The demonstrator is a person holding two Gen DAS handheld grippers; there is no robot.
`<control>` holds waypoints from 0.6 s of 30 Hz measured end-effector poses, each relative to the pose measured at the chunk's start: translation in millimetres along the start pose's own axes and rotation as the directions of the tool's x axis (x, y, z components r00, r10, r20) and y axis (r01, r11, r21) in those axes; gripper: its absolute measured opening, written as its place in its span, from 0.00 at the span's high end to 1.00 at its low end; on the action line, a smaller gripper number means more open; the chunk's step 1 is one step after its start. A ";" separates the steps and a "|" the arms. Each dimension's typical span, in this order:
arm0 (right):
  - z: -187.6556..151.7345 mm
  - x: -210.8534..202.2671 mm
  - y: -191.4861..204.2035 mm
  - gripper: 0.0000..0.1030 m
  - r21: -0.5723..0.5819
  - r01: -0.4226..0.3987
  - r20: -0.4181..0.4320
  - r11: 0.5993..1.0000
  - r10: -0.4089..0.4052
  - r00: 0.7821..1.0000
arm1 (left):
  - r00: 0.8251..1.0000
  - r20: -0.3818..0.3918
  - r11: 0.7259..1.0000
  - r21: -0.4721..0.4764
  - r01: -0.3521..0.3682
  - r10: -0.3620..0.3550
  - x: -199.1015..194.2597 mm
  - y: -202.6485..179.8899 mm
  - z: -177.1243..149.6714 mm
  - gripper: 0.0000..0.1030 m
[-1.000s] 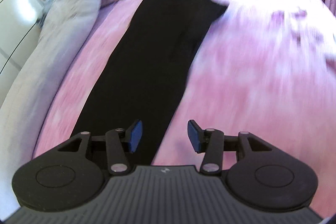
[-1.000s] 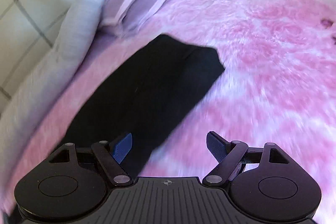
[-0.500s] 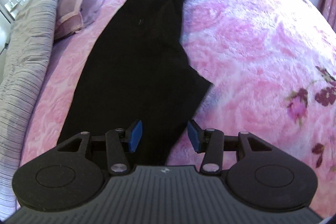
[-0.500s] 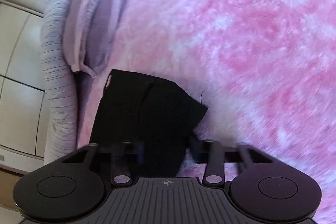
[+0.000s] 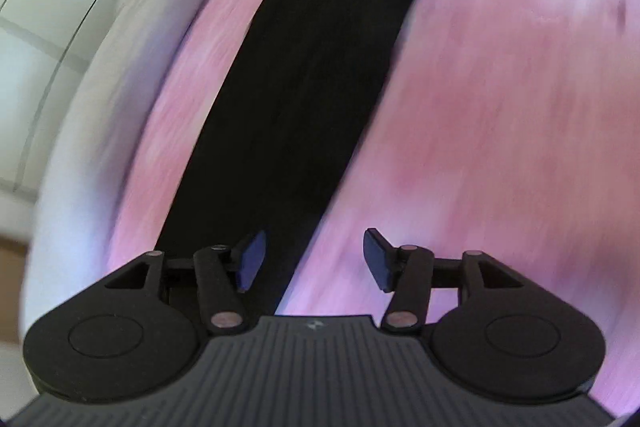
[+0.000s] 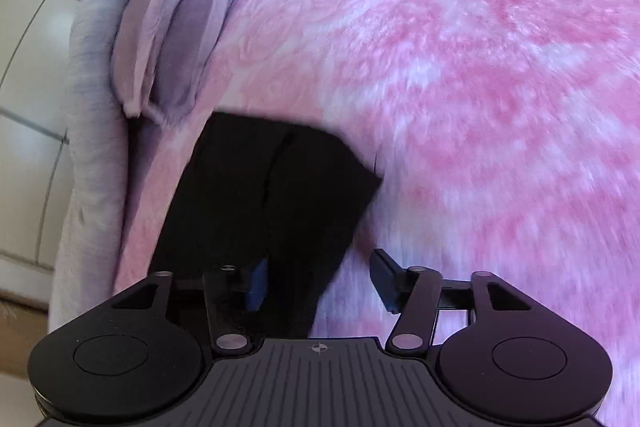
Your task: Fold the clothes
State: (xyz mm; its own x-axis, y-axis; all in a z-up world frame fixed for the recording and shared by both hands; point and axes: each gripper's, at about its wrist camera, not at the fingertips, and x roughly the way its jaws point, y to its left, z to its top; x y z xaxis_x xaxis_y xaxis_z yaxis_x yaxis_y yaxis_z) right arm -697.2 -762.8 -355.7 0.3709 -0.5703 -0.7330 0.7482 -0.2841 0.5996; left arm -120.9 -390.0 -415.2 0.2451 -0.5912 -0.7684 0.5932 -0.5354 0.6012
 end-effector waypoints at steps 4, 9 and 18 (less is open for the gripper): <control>-49.1 -17.5 35.0 0.44 -0.210 0.068 -0.013 0.975 -0.072 0.997 | 0.981 -0.140 0.991 0.034 -0.128 0.131 -2.1 17.1 -94.2 0.51; -117.4 -26.5 78.1 0.43 -0.529 0.151 -0.014 0.835 -0.186 0.982 | 0.961 -0.192 0.980 0.072 -0.187 0.197 21.3 38.8 -161.3 0.51; -175.2 -34.2 118.3 0.43 -0.706 0.215 0.043 0.675 -0.263 0.964 | 0.954 -0.093 0.916 0.318 -0.243 0.285 71.2 33.0 -196.5 0.60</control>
State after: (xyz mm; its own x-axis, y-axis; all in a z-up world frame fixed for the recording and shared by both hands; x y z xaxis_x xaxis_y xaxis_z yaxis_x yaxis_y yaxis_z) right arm -525.0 -641.8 -316.0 0.1373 -0.5080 -0.8503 0.9731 0.2297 0.0200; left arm 66.8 -331.2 -493.2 0.4746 -0.6603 -0.5820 0.2400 -0.5391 0.8074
